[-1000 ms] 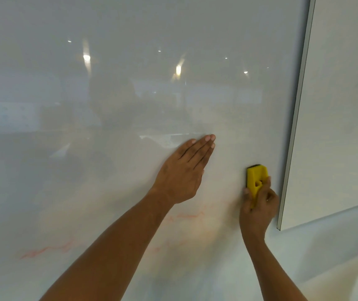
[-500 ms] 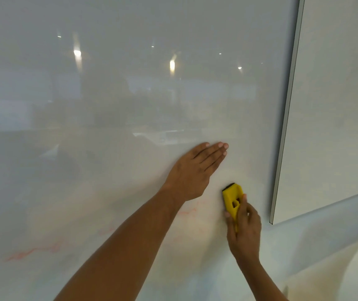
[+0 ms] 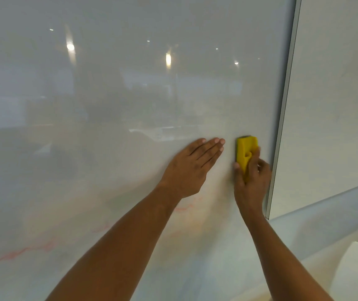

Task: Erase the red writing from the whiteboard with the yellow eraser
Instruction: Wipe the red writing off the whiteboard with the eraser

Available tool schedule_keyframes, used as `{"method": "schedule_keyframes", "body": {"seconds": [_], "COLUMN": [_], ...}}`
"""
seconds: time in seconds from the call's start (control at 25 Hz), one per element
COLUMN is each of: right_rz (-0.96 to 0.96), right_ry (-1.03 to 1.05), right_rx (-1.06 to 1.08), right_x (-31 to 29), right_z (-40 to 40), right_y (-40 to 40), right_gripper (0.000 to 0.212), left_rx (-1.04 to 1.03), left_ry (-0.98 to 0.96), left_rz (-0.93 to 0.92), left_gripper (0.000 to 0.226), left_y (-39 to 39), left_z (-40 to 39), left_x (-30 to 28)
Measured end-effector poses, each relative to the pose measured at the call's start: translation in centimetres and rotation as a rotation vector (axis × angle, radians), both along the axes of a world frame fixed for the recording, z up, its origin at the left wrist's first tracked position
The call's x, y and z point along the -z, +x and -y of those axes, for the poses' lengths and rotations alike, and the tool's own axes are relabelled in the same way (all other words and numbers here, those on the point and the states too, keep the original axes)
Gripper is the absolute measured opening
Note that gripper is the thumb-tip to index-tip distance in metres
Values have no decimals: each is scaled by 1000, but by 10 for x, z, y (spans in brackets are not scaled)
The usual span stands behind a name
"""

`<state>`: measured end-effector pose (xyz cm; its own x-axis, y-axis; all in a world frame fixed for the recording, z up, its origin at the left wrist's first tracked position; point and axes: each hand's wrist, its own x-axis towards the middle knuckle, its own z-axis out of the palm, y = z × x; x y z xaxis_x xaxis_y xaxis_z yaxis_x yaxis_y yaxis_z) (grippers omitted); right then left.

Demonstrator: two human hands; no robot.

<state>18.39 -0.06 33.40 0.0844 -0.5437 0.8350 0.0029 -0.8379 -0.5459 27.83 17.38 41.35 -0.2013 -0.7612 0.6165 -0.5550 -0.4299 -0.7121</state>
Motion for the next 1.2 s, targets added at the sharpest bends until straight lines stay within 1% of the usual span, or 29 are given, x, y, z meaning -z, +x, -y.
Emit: {"method": "schedule_keyframes", "body": {"seconds": [0.04,0.08,0.12,0.2,0.24,0.28,0.36,0.4,0.44,0.48,0.52,0.56,0.64,0.68,0.72,0.76,0.8,0.84,0.88,0.96,1.0,1.04,1.08,1.12,1.16,1.2], "right_rz": [-21,-34,-21,53,55,12,-137,-169,-142,-57,-10,-16,-107,-130,-117,-58,9,48,23,-105,-152,-152,-93,17,77,56], "right_ry": [-121,-196,-156,111,177,118,-150,-176,-41,188,353,366,95,21,62,245,447,551,463,47,-85,-97,71,306,433,357], "right_rx": [35,56,68,89,97,89,-1,-13,-19,-12,16,10,-51,-80,-74,-62,4,13,3,-103,-110,-90,-60,3,26,31], "right_x": [-3,2,11,35,52,71,102,113,118,117,118,121,131,137,139,135,130,126,124,129,133,134,127,118,113,112], "right_z": [0,5,9,3,-8,-23,-39,-37,-34,-35,-40,-51,-79,-76,-67,-61,-57,-63,-76,-108,-106,-97,-90,-89,-96,-110], "right_y": [3,4,5,7,10,9,-3,-9,-13,-15,-10,-5,-5,-6,-6,-7,-5,0,4,1,1,3,3,4,9,11], "right_gripper": [70,69,69,68,68,68,66,65,65,65,67,68,67,65,64,65,66,67,66,61,60,60,62,65,67,67], "left_rx": [-2,-4,-9,-22,-26,-26,-12,-6,-3,0,-2,-9,-23,-27,-31,-32,-29,-26,-24,-11,3,18,32,42,49,51], "left_ry": [-1,-1,-2,-4,-6,-8,-11,-12,-14,-16,-15,-11,0,7,18,31,43,52,61,78,93,117,141,161,171,170], "left_rz": [2,3,7,15,18,22,29,30,30,29,28,32,44,52,62,77,98,117,130,167,190,212,227,232,230,223], "left_gripper": [68,69,69,70,70,70,70,69,69,68,68,68,69,69,69,68,67,67,67,67,67,67,68,67,67,67], "left_y": [0,0,0,0,1,2,4,5,6,7,7,7,7,8,10,11,13,14,14,17,19,21,23,26,27,27], "left_z": [0,-1,-1,-1,-2,-1,0,1,1,1,1,2,2,1,0,-3,-5,-7,-8,-11,-13,-17,-21,-25,-29,-32], "left_x": [0,0,0,1,2,3,4,5,5,5,5,6,6,6,5,4,3,3,3,2,-1,-5,-9,-14,-17,-19]}}
